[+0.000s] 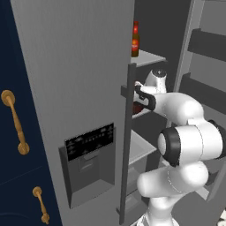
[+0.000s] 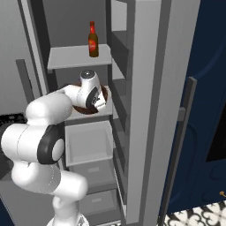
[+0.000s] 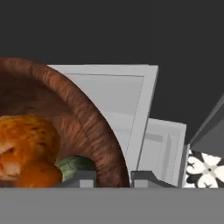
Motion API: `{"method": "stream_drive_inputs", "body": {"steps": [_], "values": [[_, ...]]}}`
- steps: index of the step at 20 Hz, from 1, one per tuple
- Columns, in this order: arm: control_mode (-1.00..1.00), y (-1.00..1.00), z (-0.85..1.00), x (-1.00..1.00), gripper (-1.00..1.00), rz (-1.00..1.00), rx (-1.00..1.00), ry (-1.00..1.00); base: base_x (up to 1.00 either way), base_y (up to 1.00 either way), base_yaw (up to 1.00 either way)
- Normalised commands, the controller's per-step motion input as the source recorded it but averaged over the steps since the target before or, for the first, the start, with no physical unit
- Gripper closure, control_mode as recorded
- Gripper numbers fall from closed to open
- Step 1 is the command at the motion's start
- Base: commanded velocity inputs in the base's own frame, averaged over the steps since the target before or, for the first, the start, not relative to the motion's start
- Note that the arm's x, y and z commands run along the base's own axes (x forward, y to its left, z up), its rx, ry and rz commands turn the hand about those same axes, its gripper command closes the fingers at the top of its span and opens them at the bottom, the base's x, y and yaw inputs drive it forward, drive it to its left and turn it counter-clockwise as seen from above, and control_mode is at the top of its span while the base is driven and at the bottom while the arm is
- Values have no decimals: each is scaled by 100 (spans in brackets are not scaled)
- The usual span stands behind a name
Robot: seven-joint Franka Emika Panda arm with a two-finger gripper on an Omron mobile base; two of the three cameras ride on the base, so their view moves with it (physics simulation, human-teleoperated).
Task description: Pick the chicken drumstick and cucumber from their plates and place them in the bowl. Then put the bowl in the fridge.
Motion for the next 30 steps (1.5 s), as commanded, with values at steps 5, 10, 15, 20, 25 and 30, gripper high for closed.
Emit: {"method": "stream_drive_inputs", "body": {"steps": [5, 10, 15, 20, 25, 30], "values": [[-100, 0, 44, -28, -100, -2, 0, -13, 0, 0, 0], [-100, 0, 79, -65, -100, -5, 4, -15, 0, 0, 0], [-100, -3, 99, -100, -100, 0, 9, -38, 0, 0, 0], [-100, 0, 100, -100, -100, 0, 10, -33, 0, 0, 0], [-100, 25, 100, -100, -100, 4, 5, -19, 0, 0, 0], [-100, 8, 90, -100, -100, -5, -10, -62, 0, 0, 0]]}}
